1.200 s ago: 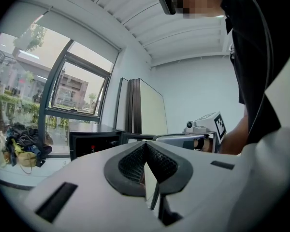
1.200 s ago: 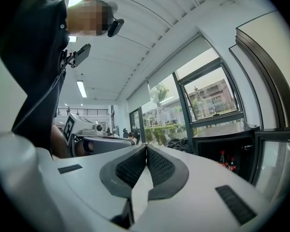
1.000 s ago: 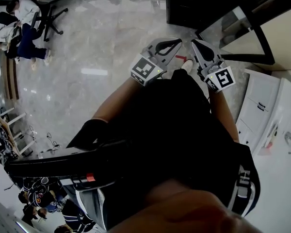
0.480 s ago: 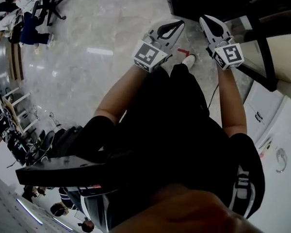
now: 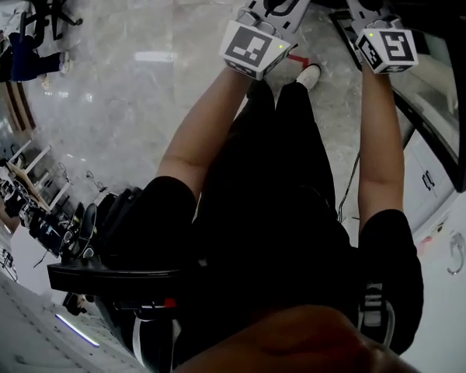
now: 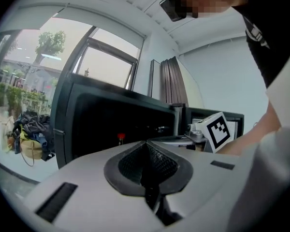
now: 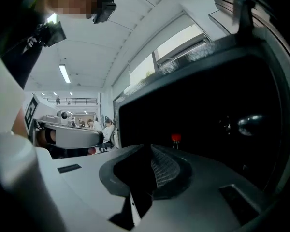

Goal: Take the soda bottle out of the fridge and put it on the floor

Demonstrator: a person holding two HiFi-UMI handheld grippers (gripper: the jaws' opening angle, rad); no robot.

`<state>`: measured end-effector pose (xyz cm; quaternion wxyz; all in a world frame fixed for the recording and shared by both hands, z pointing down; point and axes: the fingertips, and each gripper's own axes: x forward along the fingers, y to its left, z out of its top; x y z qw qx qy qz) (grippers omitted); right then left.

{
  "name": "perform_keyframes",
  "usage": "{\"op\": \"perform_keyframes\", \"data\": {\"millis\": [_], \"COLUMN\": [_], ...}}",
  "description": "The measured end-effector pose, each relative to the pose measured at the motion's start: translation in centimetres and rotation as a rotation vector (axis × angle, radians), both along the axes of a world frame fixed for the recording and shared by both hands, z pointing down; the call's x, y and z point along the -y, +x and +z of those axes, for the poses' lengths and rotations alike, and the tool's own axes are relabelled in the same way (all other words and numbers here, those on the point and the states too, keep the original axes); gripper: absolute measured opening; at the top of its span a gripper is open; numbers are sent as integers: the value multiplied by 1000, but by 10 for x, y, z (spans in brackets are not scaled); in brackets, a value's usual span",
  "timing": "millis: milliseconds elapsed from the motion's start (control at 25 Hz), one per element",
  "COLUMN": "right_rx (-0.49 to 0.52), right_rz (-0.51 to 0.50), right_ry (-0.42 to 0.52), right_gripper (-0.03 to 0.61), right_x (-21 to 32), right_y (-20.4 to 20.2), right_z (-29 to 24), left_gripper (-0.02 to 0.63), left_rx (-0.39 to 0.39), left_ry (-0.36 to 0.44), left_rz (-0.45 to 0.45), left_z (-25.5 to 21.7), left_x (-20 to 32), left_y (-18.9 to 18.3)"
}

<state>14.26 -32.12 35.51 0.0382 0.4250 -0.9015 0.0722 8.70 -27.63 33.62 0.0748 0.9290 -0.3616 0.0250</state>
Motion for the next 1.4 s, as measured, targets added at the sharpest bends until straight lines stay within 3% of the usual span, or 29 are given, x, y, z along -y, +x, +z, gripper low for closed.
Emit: {"op": "perform_keyframes", "data": {"millis": [80, 240, 560, 1000, 1400], "right_rx": [8, 12, -43, -91, -96], "right_rz": [39, 120, 203, 228, 243], "right_ry": [4, 7, 26, -2, 23], "right_gripper": [40, 185, 308, 328, 318], "right_x": [21, 51, 100, 141, 148], "right_y": [2, 8, 2, -12, -9], "right_z": [15, 40, 80, 115, 115], "left_gripper": [2, 2, 2, 2, 2], "left_rx": [0, -1, -14, -40, -61], "left_ry": [-3, -38, -8, -38, -24], "left_rz": [-10, -53, -60, -73, -66], "left_z": [20, 54, 83, 93, 92], "left_x": [19, 46, 78, 93, 94], "left_y": [-2, -4, 1, -11, -15]}}
